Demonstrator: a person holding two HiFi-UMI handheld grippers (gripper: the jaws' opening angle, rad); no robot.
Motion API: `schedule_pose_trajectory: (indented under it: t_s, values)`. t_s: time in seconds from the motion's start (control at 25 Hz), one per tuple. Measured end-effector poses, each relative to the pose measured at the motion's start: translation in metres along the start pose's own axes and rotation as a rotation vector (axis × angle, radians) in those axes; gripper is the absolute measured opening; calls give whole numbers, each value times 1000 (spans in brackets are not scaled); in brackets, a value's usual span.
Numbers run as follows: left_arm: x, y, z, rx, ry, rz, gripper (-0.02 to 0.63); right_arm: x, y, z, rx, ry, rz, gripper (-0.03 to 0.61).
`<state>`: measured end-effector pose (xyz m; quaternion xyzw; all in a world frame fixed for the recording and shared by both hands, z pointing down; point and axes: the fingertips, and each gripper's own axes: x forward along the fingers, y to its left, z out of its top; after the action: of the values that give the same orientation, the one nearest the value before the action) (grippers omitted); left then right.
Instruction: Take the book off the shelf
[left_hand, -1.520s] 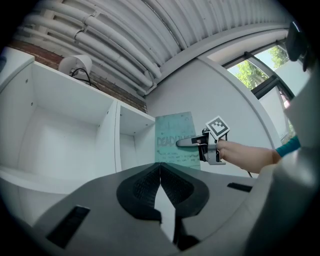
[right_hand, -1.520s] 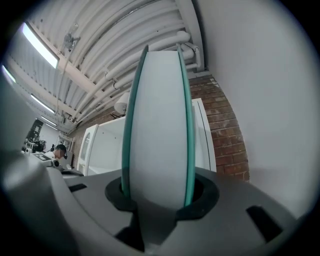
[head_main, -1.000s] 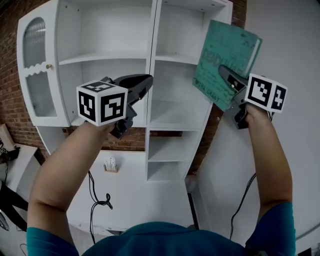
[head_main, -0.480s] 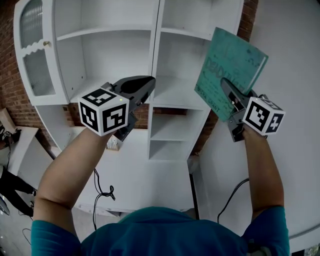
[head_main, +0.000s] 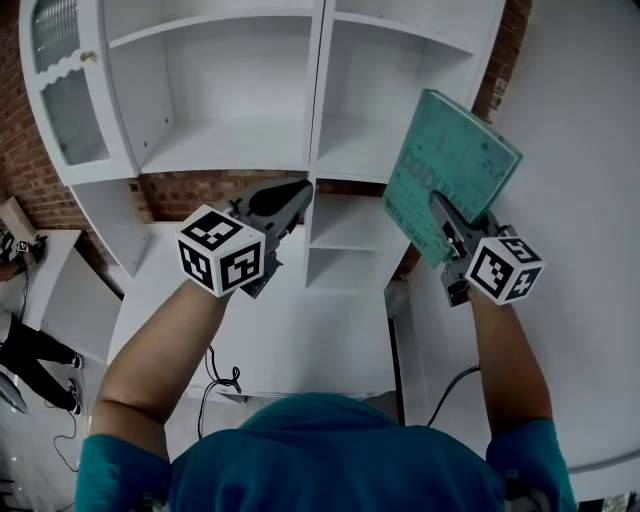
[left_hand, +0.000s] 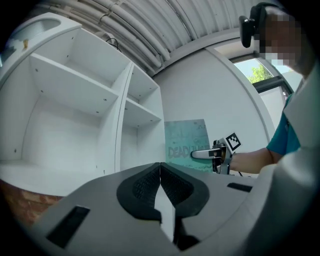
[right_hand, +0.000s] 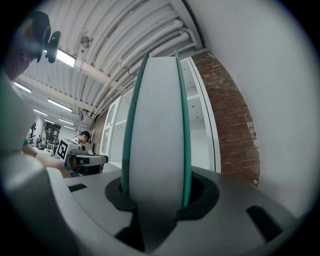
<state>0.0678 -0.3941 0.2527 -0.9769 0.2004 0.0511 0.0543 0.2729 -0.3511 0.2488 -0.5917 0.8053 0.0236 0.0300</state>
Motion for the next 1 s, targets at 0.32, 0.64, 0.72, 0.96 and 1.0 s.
schedule_pose_trajectory:
  t_s: [0.32,0.64,0.72,0.96,1.0]
  values:
    - [-13,6,-72,-53,48,33,17,-10,1,-91,66,62,6,161]
    - [-22,0,-146,-146,109,51,17,-17,16,-192,78,166,32,161]
    - [-27,-3,-170,-189,131,60,17,-23,20,-221,97,206,35,161]
    - [-40,-10,-229,-264,191,88,17,-24,32,-282,135,290,51,161]
    - [-42,-13,-239,-276,205,90,17,-25,35,-292,140,305,54,162]
